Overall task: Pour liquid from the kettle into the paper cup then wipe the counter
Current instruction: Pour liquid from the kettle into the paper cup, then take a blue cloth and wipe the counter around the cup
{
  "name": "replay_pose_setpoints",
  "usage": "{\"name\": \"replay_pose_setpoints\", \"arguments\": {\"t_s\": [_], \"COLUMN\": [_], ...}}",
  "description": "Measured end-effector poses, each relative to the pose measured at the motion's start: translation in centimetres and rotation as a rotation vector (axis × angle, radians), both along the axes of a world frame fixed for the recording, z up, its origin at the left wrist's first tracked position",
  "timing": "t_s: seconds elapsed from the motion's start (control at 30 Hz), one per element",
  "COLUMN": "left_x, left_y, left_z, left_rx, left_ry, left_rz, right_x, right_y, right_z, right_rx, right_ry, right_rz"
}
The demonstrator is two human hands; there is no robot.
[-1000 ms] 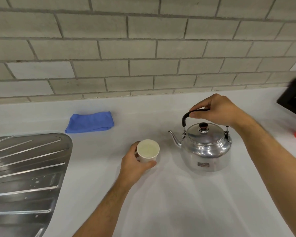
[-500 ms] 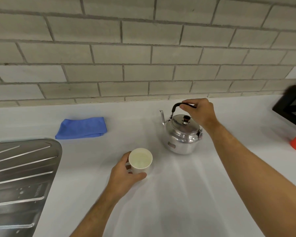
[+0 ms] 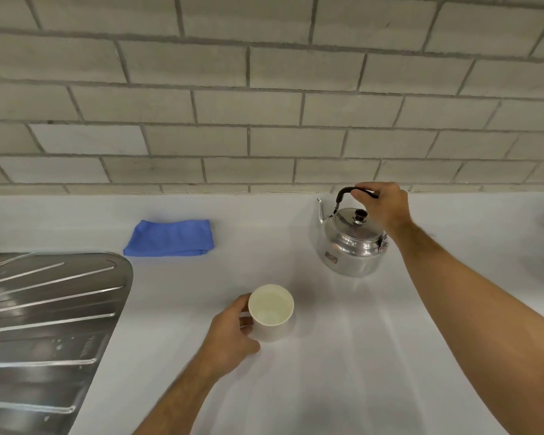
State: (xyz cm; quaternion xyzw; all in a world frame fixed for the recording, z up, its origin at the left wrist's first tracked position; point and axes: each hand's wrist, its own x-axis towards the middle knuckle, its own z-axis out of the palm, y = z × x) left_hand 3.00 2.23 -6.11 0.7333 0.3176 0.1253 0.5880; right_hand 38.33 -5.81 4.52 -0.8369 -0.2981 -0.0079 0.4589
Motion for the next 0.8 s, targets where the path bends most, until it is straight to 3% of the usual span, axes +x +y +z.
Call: {"name": "replay_pose_setpoints", "arguments": {"t_s": [0.27,0.37,0.43,0.5,0.57,0.67,0.8], "left_x": [0.3,0.3,-0.1,-0.8,-1.8,-3.1,-4.0], "left_y": [0.2,0.4,0.9,2.0,3.7,7.8,13.7], "left_z": [1.0,1.7,2.2,2.8,3.4,4.1,4.7], "left_rx": [0.068,0.109,0.116,0.109,0.109,0.05,0.015], "left_ry": [0.041,0.067,0.094,0.112,0.12,0.103,0.07], "left_rz": [0.004,0.009,0.032,0.105,0.209,0.389,0.589], "right_x": [0.4,-1.2,-3.2,-5.5,-8.0,-12.1,-17.0], "right_y": [-0.5,-0.3,0.1,1.1,3.0,7.3,13.2], "right_z": [0.0,0.3,0.9,2.0,3.1,4.1,3.1], "right_rx": [-0.096,-0.176,-0.124,-0.002,0.053,-0.033,-0.154], "right_ry": [-0.074,-0.185,-0.295,-0.337,-0.213,0.043,0.442], "right_rz": [0.049,-0.099,-0.192,-0.131,0.06,0.276,0.352]}}
